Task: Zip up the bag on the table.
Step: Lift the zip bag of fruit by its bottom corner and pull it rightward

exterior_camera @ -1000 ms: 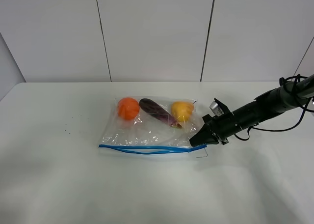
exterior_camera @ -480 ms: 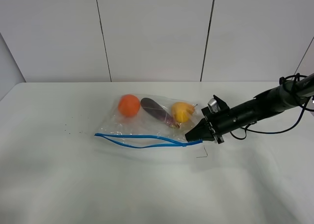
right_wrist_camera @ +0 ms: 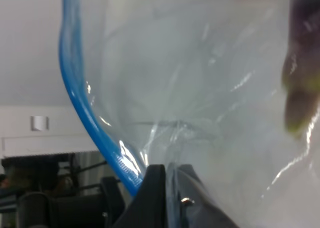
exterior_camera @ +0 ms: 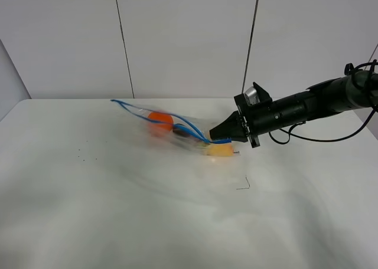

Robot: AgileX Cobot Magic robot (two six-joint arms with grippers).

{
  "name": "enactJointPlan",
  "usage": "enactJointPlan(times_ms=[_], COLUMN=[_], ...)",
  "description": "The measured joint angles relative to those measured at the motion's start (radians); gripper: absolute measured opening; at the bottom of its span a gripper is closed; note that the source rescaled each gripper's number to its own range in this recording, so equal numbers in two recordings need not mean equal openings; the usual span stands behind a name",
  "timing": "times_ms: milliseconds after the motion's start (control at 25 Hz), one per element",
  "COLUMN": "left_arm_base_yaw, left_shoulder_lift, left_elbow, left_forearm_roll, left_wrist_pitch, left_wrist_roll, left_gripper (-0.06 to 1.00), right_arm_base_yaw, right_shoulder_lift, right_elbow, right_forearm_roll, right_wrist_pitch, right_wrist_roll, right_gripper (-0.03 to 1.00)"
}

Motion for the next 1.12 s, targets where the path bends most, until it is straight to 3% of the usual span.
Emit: enactJointPlan(times_ms=[400, 800, 1120], left_arm_base_yaw=[0.0, 0.0, 0.0], left_shoulder_lift=[0.0, 0.0, 0.0], left_elbow=[0.0, 0.0, 0.0], left_forearm_roll=[0.0, 0.0, 0.007], left_wrist_pitch=[0.0, 0.0, 0.0], left_wrist_roll=[0.0, 0.0, 0.0], left_gripper=[1.0, 1.0, 1.0], right_arm_base_yaw=[0.001, -0.056, -0.124], right_shoulder_lift=[0.0, 0.0, 0.0], right_elbow=[0.0, 0.0, 0.0], right_forearm_roll=[0.062, -0.057, -0.06], right_wrist_pitch=[0.0, 0.008, 0.005], right_wrist_roll=[0.077, 0.131, 0.149], right_gripper=[0.0, 0.0, 0.0])
